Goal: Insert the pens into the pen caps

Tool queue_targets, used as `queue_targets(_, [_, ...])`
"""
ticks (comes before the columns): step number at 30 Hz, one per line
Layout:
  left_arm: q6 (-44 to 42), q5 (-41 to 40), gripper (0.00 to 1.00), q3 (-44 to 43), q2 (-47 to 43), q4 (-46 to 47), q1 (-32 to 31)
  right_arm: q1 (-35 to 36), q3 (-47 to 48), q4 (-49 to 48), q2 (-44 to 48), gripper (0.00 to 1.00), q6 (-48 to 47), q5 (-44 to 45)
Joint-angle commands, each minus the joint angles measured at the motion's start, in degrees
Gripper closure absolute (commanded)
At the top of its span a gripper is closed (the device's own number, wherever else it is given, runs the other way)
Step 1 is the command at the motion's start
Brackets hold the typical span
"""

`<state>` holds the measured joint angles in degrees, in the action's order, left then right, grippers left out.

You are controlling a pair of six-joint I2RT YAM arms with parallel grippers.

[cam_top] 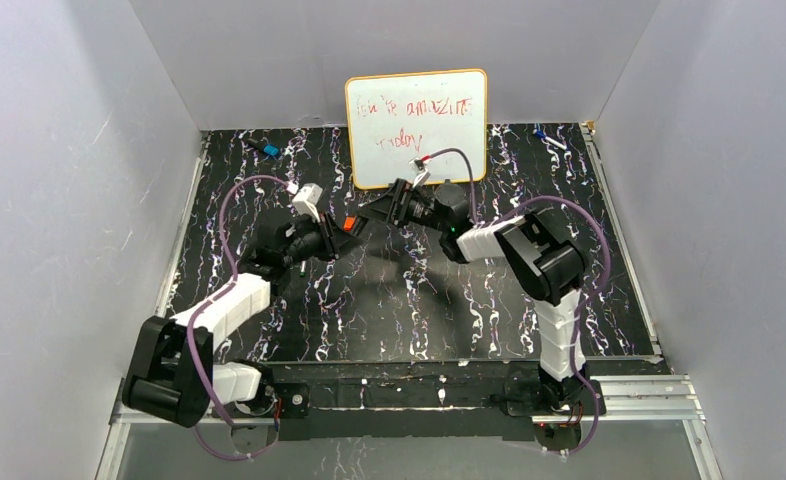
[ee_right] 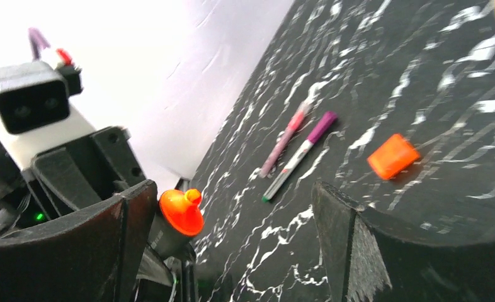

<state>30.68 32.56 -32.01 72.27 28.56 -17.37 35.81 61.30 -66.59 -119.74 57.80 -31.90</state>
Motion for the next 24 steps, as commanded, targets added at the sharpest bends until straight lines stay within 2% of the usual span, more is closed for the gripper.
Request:
queue_targets(1, [-5.23,-4.22,1.00,-3.84,-4.81,-12.01,3.56,-3.13,2.84,15.27,7.53,0.01,-5.00,11.59])
queue_targets(5, [-7.32,-5.05,1.00,-5.30,-6.49,-18.40,7.33,-3.77,3.30,23.28,11.37,0.01,-9.60,16.43])
queue_targets(9, [-9.42,-6.70,1.00,-6.74,-8.05,-24.15,11.78,-3.50,13.91,39.07,8.08,0.01,-17.16,14.59])
queue_targets(11, [-10.45,-7.02,1.00,-7.15,-9.09,-25.55,14.32,-2.94,19.04,45.10,4.84,0.05,-22.11,14.51])
queue_targets(14, [-11.64,-7.34,1.00,-7.20,-10.04,-26.41,17.11,-0.48,30.56,58.75,-0.71,0.18,-30.67,19.86])
queue_targets(18, [-12.23,-9.30,1.00,-7.61,-11.39,-27.58,17.28,4.34,45.52,76.25,-8.77,0.21,-39.78,29.99])
queue_targets(21, [-13.87,-11.26,1.00,-8.50,-12.83,-30.70,17.28,6.19,70.27,96.92,-22.43,0.46,-39.72,34.36])
queue_targets(22, [-14.20,-11.47,1.00,-8.56,-13.07,-31.08,17.28,7.24,73.47,99.57,-23.74,0.48,-39.82,37.43])
queue_targets(24, [-14.77,-12.01,1.00,-8.93,-13.49,-31.77,17.28,9.10,76.56,102.66,-25.11,0.46,-40.74,42.54])
